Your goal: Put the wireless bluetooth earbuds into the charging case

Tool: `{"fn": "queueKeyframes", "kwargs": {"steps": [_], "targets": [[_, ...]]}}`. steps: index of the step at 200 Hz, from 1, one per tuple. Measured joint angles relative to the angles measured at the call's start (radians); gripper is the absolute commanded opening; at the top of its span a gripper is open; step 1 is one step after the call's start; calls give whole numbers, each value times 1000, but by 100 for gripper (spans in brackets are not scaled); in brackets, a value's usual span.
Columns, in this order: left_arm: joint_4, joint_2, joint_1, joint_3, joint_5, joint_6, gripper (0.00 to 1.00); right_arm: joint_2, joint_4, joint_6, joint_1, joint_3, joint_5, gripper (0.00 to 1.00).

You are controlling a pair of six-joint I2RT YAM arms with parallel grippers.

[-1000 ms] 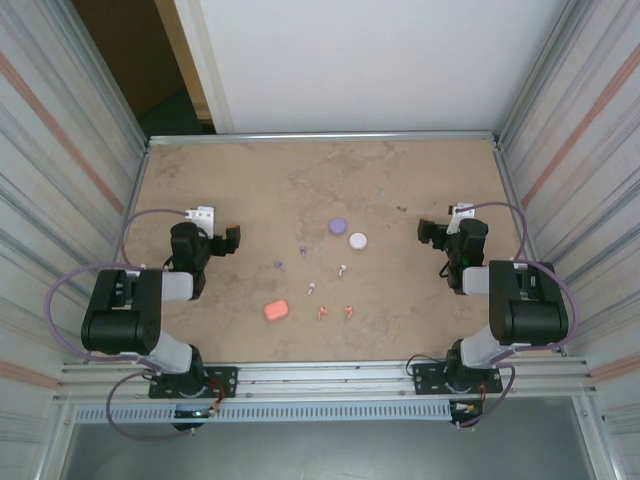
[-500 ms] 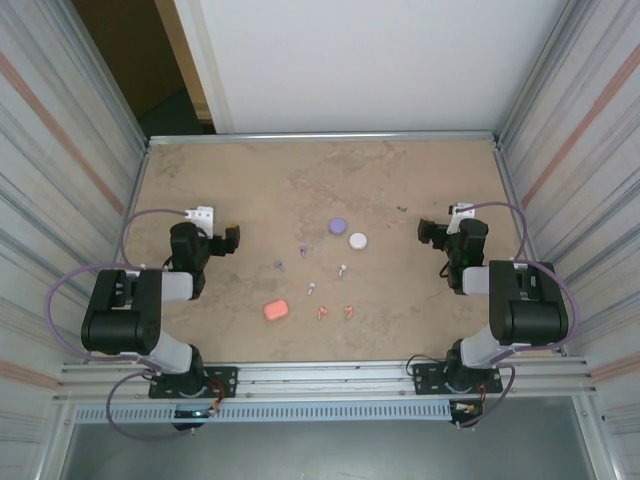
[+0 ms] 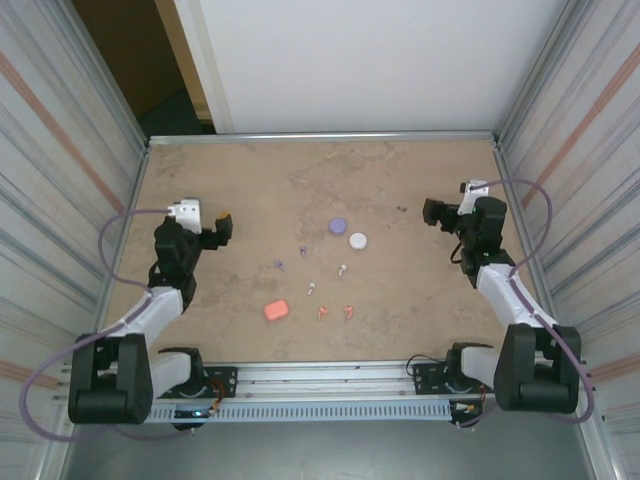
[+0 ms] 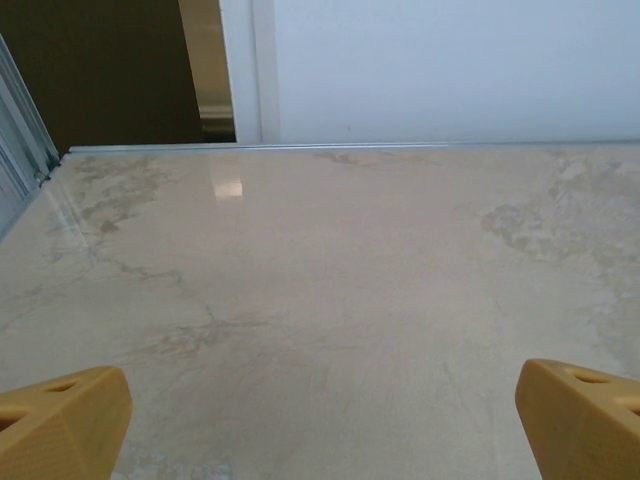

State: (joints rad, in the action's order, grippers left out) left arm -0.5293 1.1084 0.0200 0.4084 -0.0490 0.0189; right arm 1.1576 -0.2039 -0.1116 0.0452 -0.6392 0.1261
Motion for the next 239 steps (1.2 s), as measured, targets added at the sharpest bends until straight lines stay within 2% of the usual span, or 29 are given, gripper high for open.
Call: {"fn": "queueKeyframes", "kwargs": {"steps": [47,97,170,199,239], "targets": [[201,-123,0,58,-68,204,99,15,328,57,-120,-205,140,99],[390,-260,0,55,-129,376,99,133,559,202,-346,-380,229,99],[600,-414,0,44,-143,470,99,205,612,557,-700,-386,379,99],[638,-457,0,12,-142,495,99,258,593,672,-801,-387,396,99],[673,-500,0,-24,-141,518,99,375,561,741,-913,-403,383,99]]}}
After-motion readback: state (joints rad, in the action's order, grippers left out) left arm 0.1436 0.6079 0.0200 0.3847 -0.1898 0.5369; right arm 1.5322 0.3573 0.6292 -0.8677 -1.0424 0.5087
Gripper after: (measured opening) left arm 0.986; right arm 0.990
